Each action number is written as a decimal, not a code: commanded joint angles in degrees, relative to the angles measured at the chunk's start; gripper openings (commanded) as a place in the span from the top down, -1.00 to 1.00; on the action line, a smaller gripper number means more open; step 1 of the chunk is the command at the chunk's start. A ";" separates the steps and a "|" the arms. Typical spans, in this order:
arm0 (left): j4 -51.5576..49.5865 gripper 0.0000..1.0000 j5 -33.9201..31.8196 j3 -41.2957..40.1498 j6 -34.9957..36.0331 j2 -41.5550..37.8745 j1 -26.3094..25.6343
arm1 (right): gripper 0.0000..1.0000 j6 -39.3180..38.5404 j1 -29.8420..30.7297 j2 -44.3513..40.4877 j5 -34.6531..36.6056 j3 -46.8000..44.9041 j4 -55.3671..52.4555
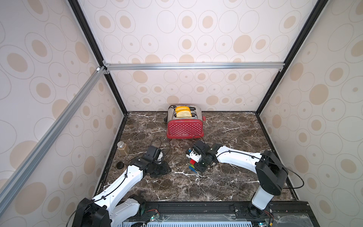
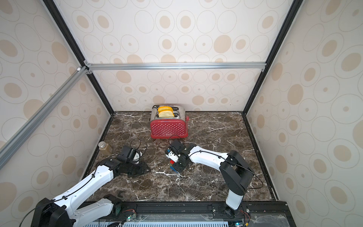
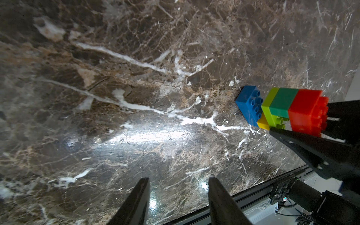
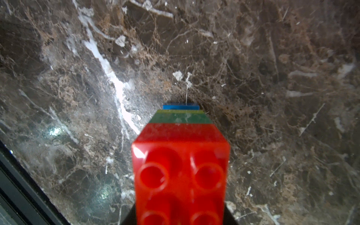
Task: Assemble the number 5 with lego
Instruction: Assemble the lego brick with the lego brick.
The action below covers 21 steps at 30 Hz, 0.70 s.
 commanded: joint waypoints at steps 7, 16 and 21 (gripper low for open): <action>-1.56 -0.02 -0.88 0.46 0.92 0.38 -0.16 | 0.62 1.13 -0.17 7.83 5.55 -5.81 -1.91; -1.49 -0.02 -0.80 0.47 0.93 0.64 -0.17 | 0.64 1.18 0.12 9.02 6.17 -5.99 -2.10; -1.51 -0.02 -0.88 0.42 0.88 0.54 -0.16 | 0.65 1.29 0.31 9.42 5.84 -6.29 -1.74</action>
